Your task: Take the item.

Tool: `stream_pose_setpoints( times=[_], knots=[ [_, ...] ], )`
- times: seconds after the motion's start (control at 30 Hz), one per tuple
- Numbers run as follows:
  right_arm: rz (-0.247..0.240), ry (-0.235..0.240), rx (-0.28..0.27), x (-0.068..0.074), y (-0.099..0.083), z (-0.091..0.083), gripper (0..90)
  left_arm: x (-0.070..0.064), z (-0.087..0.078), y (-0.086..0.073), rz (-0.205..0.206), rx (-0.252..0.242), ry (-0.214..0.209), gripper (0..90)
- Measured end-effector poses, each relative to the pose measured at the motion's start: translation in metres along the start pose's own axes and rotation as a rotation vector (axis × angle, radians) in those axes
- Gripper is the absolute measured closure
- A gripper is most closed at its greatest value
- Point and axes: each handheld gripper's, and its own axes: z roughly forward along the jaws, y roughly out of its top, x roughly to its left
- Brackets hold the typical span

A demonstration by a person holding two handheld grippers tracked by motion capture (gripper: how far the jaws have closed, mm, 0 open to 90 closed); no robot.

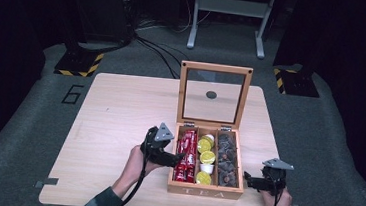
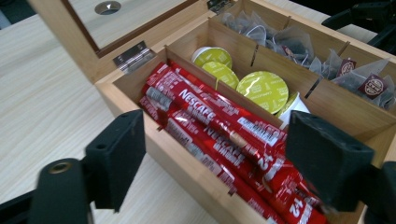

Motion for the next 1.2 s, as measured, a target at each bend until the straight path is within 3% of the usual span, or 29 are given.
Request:
stream_pose_setpoints(
  times=[0.27,0.43,0.57,1.2],
  knots=[
    [0.006,0.002,0.001,0.000,0.000,0.000,3.1,-0.009,0.018,0.008,0.009,0.027,-0.018,35.9],
    [0.010,0.002,0.000,0.000,0.000,0.000,3.1,-0.007,0.032,0.007,-0.019,0.063,-0.041,46.9],
    [0.006,0.002,0.001,0.000,0.000,0.000,3.1,-0.004,0.040,0.005,-0.046,0.074,-0.038,50.9],
    [0.000,0.002,0.001,0.000,0.000,0.000,3.2,-0.002,0.050,-0.002,-0.071,0.141,-0.032,64.5]
  ],
)
